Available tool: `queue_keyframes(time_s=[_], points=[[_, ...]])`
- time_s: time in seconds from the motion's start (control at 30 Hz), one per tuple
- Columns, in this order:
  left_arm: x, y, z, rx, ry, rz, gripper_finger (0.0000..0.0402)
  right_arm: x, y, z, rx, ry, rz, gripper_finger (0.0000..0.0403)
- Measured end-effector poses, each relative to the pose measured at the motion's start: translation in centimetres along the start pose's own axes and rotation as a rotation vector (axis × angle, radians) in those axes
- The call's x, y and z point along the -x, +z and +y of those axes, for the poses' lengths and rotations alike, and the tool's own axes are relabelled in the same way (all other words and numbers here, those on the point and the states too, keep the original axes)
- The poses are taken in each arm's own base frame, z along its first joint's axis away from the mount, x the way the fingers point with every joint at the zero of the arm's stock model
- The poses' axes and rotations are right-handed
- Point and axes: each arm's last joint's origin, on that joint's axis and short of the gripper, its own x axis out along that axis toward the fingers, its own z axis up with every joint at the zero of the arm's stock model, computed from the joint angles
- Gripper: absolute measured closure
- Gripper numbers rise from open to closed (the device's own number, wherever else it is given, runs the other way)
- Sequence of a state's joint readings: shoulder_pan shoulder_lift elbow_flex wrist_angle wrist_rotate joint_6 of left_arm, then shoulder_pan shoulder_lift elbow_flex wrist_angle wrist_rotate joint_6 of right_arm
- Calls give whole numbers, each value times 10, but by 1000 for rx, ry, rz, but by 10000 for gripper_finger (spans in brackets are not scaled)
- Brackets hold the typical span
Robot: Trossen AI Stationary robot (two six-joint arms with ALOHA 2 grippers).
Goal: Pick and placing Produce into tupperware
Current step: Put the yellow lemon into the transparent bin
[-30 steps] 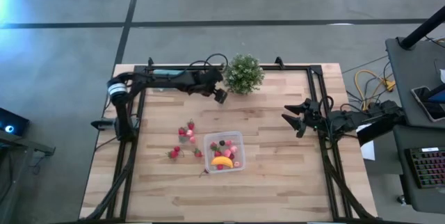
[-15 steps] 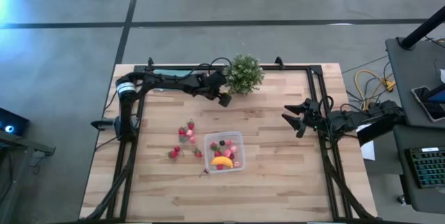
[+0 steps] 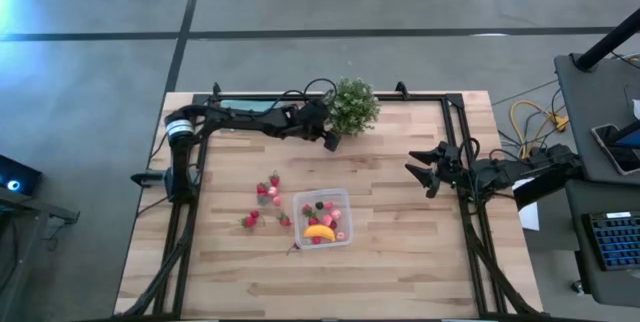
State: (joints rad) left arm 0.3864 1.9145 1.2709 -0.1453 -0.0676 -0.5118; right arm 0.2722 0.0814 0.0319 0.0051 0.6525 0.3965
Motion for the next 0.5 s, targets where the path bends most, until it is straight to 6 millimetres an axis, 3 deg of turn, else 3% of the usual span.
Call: queue_keyframes(time_s=[0.3,0.5], points=[[-24,-17,6,-12,24,64,104,0,0,0,0,0,0,155],[-27,-19,-6,-209,-32,-4,104,0,0,0,0,0,0,155]])
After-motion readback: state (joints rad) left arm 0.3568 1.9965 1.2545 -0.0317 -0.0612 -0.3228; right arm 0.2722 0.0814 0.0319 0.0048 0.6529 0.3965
